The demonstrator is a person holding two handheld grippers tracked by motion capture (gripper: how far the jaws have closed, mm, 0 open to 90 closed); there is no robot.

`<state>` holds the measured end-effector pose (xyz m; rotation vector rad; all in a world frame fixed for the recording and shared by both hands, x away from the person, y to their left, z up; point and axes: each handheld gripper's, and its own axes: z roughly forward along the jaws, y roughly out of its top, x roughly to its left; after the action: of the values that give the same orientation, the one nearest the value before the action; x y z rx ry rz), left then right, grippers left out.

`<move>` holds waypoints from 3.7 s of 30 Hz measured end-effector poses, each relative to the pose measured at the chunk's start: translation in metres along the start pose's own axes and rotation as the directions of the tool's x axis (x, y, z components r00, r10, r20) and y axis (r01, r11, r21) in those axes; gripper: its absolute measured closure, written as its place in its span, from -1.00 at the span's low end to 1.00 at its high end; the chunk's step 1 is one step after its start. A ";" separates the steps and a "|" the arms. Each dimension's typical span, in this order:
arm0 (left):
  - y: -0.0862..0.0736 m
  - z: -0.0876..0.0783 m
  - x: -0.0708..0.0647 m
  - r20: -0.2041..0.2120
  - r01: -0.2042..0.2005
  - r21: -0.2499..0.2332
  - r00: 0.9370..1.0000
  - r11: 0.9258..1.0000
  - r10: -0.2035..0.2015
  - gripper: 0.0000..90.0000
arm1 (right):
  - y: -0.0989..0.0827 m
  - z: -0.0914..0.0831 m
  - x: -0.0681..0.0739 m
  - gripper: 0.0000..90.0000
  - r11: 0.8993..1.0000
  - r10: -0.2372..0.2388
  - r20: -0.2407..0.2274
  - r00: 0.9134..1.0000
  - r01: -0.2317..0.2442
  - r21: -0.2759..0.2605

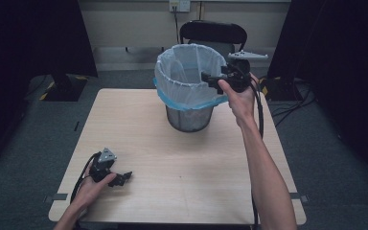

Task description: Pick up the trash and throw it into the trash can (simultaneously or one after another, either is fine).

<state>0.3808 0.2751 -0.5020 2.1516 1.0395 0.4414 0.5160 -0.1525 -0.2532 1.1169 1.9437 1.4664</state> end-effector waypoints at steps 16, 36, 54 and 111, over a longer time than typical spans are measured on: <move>0.000 0.000 0.000 0.000 0.000 0.000 1.000 1.000 0.000 -0.99 | -0.018 -0.024 -0.003 -0.67 1.000 0.020 0.019 1.000 -0.020 0.022; 0.000 0.000 -0.001 -0.006 0.008 0.003 1.000 1.000 -0.007 -0.99 | -0.066 -0.047 -0.004 -0.67 0.996 0.015 0.076 0.997 -0.022 0.089; 0.000 0.000 -0.001 -0.006 0.009 0.002 1.000 1.000 -0.009 -0.99 | -0.119 -0.065 -0.004 -0.67 0.987 0.032 0.103 0.994 -0.048 0.154; -0.001 -0.001 -0.001 -0.016 0.011 0.005 1.000 1.000 -0.011 -0.99 | -0.278 -0.066 -0.018 -0.71 0.900 -0.037 0.259 0.965 -0.080 0.428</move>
<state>0.3789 0.2746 -0.5017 2.1493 1.0614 0.4522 0.3845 -0.2330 -0.4949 1.4426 2.1224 0.8480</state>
